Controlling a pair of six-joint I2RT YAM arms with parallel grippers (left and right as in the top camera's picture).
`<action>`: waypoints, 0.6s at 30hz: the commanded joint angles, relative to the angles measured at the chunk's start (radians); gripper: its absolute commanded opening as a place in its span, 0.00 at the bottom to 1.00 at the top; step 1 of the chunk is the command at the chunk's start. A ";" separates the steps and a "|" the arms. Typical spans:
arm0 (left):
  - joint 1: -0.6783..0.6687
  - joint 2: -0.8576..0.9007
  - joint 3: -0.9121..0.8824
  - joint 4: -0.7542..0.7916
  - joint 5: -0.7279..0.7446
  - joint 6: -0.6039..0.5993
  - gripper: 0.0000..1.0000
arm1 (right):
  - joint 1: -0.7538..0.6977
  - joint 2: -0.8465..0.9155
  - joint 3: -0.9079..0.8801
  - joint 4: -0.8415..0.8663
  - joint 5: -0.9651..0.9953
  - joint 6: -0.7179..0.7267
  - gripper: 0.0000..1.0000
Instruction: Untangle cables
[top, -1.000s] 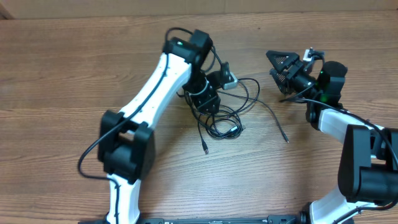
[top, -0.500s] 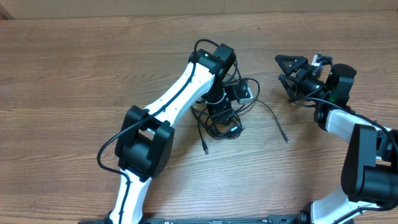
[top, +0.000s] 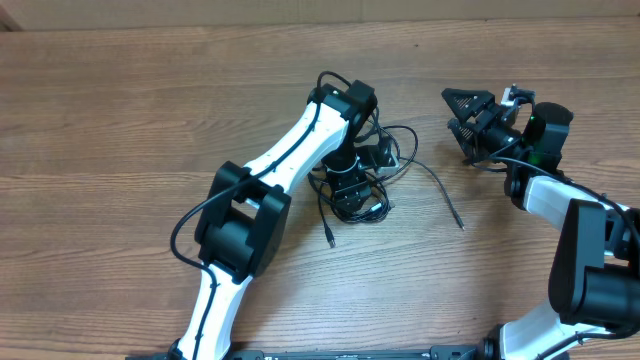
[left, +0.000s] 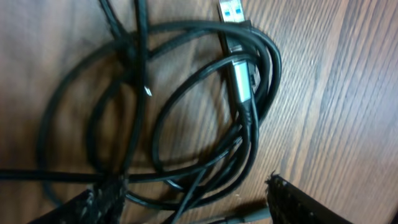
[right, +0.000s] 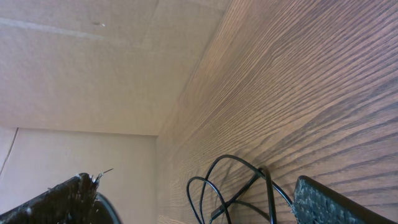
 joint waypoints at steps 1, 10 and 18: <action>-0.029 0.012 0.006 -0.020 -0.004 0.038 0.71 | -0.004 0.006 -0.004 0.002 -0.008 -0.013 1.00; -0.085 0.015 -0.006 -0.027 0.007 0.084 0.73 | -0.004 0.006 -0.004 0.002 -0.004 -0.012 1.00; -0.095 0.016 -0.082 0.019 0.006 0.090 0.72 | -0.004 0.006 -0.003 0.002 -0.004 -0.012 1.00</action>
